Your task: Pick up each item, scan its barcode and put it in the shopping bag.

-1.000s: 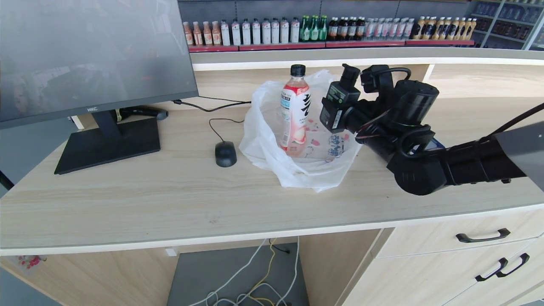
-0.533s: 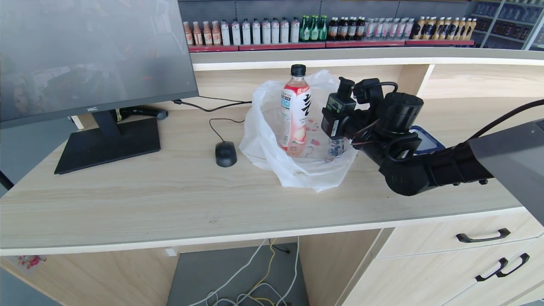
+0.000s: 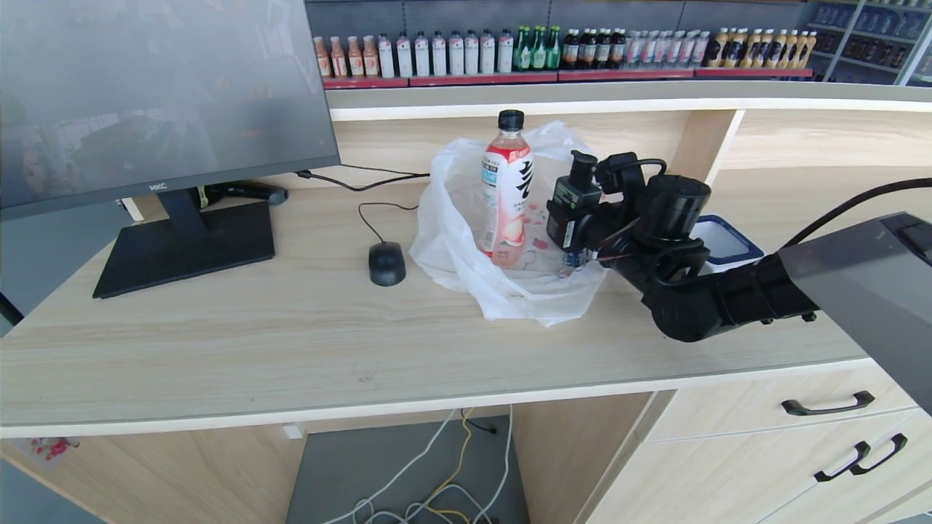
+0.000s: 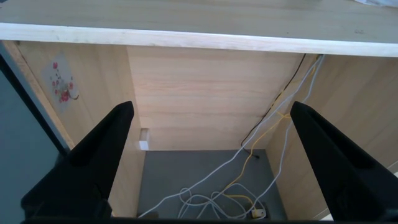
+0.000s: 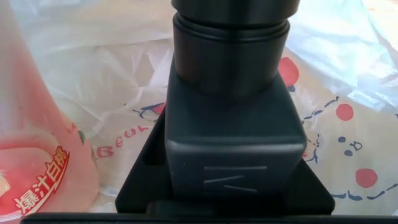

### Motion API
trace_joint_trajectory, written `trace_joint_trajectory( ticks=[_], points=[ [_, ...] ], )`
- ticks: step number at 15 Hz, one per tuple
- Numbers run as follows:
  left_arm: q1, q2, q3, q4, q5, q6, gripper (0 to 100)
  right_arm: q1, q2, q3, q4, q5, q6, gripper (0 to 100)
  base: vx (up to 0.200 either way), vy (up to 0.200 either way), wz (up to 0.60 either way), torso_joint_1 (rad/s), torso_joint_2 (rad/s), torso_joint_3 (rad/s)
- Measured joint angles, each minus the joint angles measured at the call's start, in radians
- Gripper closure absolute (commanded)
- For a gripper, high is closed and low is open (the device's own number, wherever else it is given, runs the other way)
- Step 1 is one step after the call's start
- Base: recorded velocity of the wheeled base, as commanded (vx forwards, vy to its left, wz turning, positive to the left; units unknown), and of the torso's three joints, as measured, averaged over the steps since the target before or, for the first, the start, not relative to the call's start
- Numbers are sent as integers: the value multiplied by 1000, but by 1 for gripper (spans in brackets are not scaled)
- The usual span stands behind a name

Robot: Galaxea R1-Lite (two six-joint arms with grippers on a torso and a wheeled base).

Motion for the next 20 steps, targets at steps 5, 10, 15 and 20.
trace_joint_trajectory(
  ticks=[5,10,15,20],
  points=[
    [1,0,0,0,0,0,0,0,5,16,-7,0,-4,100,0,0,0,0,0,0],
    [0,0,0,0,0,0,0,3,6,25,-9,0,-23,100,0,0,0,0,0,0],
    [1,0,0,0,0,0,0,23,10,32,-9,0,-22,100,0,0,0,0,0,0],
    [0,0,0,0,0,0,0,29,15,33,-8,0,-20,100,0,0,0,0,0,0]
  ],
)
